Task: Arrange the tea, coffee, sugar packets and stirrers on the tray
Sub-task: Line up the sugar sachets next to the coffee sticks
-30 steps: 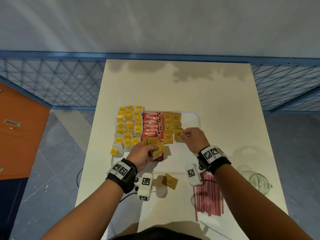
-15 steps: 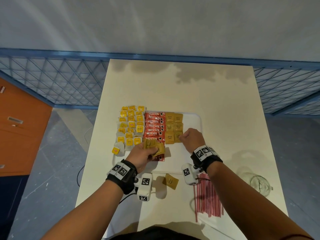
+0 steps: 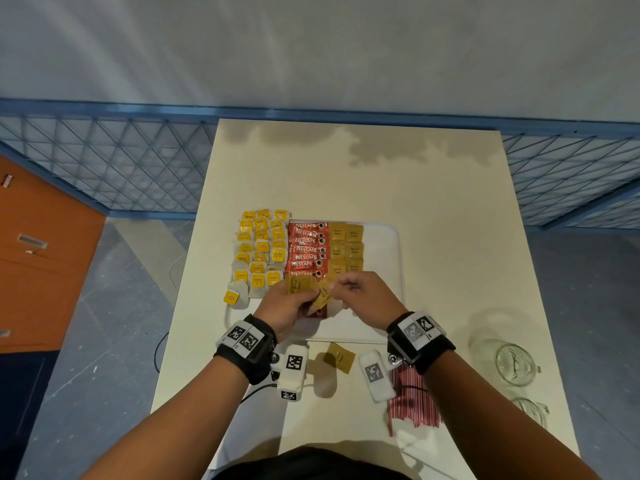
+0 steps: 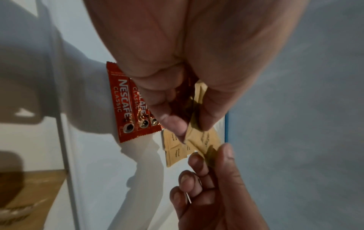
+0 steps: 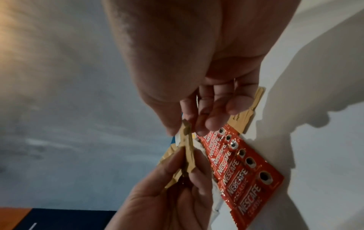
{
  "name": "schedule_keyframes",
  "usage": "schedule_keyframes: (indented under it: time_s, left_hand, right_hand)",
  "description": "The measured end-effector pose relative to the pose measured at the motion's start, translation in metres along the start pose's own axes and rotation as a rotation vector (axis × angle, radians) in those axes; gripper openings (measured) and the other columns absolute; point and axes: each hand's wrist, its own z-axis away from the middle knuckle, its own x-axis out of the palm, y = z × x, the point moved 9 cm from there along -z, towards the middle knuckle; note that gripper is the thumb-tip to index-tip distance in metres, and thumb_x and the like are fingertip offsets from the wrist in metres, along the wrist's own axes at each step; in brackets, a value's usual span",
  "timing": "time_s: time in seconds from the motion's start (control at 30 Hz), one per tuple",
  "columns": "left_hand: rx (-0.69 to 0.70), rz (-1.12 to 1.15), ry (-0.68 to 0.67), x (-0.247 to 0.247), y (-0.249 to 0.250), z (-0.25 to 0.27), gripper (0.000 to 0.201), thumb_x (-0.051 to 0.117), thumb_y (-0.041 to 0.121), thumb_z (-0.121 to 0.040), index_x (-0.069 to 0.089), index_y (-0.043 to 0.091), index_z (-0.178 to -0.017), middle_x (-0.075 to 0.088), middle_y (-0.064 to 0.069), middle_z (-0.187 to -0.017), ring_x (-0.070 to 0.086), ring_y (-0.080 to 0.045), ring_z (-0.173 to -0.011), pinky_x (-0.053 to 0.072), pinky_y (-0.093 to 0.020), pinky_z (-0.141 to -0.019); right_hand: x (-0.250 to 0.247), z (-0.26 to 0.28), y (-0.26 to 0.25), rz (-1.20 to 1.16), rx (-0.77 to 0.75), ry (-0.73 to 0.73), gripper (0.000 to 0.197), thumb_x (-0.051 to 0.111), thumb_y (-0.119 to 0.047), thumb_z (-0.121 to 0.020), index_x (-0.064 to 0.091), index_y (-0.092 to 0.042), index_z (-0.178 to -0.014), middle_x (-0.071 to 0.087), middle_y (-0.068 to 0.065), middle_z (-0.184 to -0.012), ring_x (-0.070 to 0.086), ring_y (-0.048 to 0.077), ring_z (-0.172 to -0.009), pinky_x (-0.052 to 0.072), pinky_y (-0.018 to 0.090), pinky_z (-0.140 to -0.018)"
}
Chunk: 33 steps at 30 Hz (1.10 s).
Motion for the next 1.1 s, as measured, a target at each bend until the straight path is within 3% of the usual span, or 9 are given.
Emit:
schedule_keyframes:
  time_s: [0.1, 0.2, 0.27, 0.4, 0.53, 0.7, 0.83, 0.9, 1.1]
  left_hand:
    - [0.014, 0.000, -0.037, 0.005, 0.002, 0.005, 0.025, 0.061, -0.006, -0.092, 0.063, -0.007, -0.117, 0.070, -0.027, -0.111, 0.070, -0.034, -0.092, 0.058, -0.052, -0.088]
    - [0.018, 0.004, -0.037, 0.006, 0.003, 0.008, 0.025, 0.063, -0.009, -0.090, 0.063, -0.007, -0.115, 0.072, -0.019, -0.099, 0.071, -0.022, -0.077, 0.059, -0.030, -0.065]
    - [0.011, -0.003, -0.053, 0.007, 0.001, 0.011, 0.024, 0.064, -0.010, -0.089, 0.065, -0.005, -0.113, 0.072, -0.016, -0.093, 0.069, -0.019, -0.072, 0.057, -0.025, -0.063]
    - [0.018, -0.010, -0.056, 0.007, -0.002, 0.014, 0.018, 0.063, -0.010, -0.090, 0.068, -0.001, -0.105, 0.071, -0.016, -0.086, 0.066, -0.019, -0.067, 0.056, -0.030, -0.069]
    - [0.044, 0.012, -0.028, 0.002, -0.002, 0.012, 0.023, 0.063, -0.006, -0.092, 0.063, -0.010, -0.114, 0.068, -0.017, -0.084, 0.061, -0.017, -0.059, 0.053, -0.048, -0.087]
    - [0.076, -0.009, -0.006, 0.000, 0.004, 0.014, 0.025, 0.065, -0.005, -0.091, 0.060, -0.014, -0.114, 0.067, -0.020, -0.086, 0.059, -0.021, -0.058, 0.060, -0.036, -0.066]
    - [0.105, -0.085, 0.008, -0.002, 0.006, 0.014, 0.024, 0.072, -0.004, -0.087, 0.065, 0.001, -0.109, 0.069, -0.031, -0.096, 0.065, -0.033, -0.077, 0.060, -0.048, -0.081]
    - [0.115, -0.128, 0.006, -0.003, 0.006, 0.015, 0.029, 0.074, -0.004, -0.084, 0.066, 0.002, -0.111, 0.068, -0.033, -0.105, 0.065, -0.038, -0.085, 0.057, -0.054, -0.087]
    - [0.029, -0.032, -0.033, 0.000, -0.004, 0.014, 0.013, 0.067, 0.006, -0.094, 0.066, 0.000, -0.106, 0.063, -0.026, -0.085, 0.059, -0.026, -0.067, 0.055, -0.034, -0.069]
  right_hand:
    - [0.003, 0.004, 0.001, -0.058, 0.002, 0.008, 0.005, 0.069, -0.017, -0.096, 0.074, -0.015, -0.096, 0.069, -0.004, -0.078, 0.062, 0.005, -0.064, 0.044, 0.013, -0.054]
    - [0.000, 0.008, 0.005, -0.150, 0.016, 0.050, 0.008, 0.070, -0.013, -0.095, 0.072, -0.007, -0.099, 0.069, 0.005, -0.079, 0.061, 0.006, -0.060, 0.045, 0.015, -0.052]
    - [-0.001, 0.012, 0.007, -0.175, 0.026, 0.061, 0.007, 0.070, -0.014, -0.095, 0.071, -0.008, -0.099, 0.070, 0.008, -0.077, 0.061, 0.007, -0.060, 0.046, 0.018, -0.053]
    - [0.001, 0.017, 0.009, -0.202, 0.044, 0.050, 0.009, 0.067, -0.013, -0.096, 0.071, -0.006, -0.099, 0.076, 0.012, -0.085, 0.062, 0.009, -0.062, 0.048, 0.021, -0.056]
    - [0.008, 0.022, 0.015, -0.175, 0.085, -0.001, 0.011, 0.066, -0.011, -0.094, 0.071, -0.002, -0.094, 0.076, 0.006, -0.079, 0.061, 0.010, -0.062, 0.046, 0.023, -0.056]
    - [0.018, 0.027, 0.019, -0.080, 0.080, -0.073, 0.007, 0.070, -0.013, -0.088, 0.073, -0.007, -0.087, 0.068, -0.001, -0.067, 0.060, 0.008, -0.061, 0.044, 0.023, -0.058]
    - [0.008, 0.026, 0.010, -0.091, -0.025, 0.023, 0.005, 0.072, -0.015, -0.093, 0.074, -0.012, -0.090, 0.068, -0.008, -0.074, 0.062, 0.006, -0.064, 0.047, 0.018, -0.058]
    - [0.009, 0.023, 0.012, -0.047, -0.037, 0.012, 0.007, 0.073, -0.019, -0.092, 0.076, -0.014, -0.089, 0.069, -0.009, -0.075, 0.062, 0.006, -0.067, 0.053, 0.025, -0.065]
    - [0.004, 0.017, 0.023, 0.028, -0.004, 0.043, 0.010, 0.074, -0.023, -0.090, 0.077, -0.017, -0.083, 0.070, -0.008, -0.071, 0.060, 0.007, -0.066, 0.049, 0.029, -0.067]
